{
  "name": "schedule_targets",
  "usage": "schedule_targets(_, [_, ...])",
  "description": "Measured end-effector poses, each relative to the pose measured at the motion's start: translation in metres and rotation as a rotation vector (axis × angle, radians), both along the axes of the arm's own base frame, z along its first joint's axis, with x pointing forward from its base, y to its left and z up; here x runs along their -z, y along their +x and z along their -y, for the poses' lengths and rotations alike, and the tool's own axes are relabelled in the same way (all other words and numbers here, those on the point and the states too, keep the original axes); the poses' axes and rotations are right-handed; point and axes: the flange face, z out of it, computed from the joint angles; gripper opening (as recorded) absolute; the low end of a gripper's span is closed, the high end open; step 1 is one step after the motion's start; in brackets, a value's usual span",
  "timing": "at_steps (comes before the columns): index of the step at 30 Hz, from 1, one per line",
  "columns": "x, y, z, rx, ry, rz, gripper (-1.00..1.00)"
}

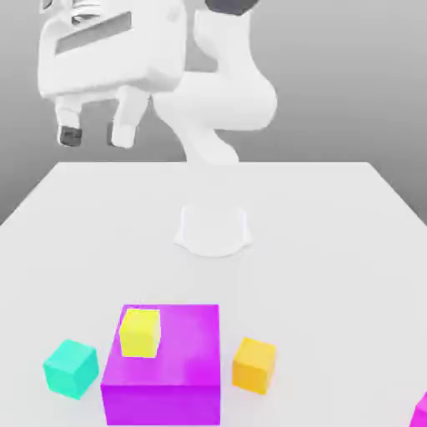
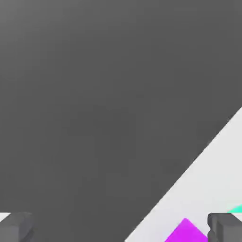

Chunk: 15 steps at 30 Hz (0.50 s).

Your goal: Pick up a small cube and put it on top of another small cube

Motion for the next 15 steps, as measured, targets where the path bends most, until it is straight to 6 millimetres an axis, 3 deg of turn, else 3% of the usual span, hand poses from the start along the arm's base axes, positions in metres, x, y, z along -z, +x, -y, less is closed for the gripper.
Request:
schedule_targets(6, [0.095,-0.002,0.044,0.321,0.118,-0.096,0.0])
schedule_targets(10, [0.157,-0.018,0.075,0.551,0.192,-0.157,0.0])
schedule_targets(15, [0.233,-0.042,0.091,0.814,0.276,-0.236,0.0])
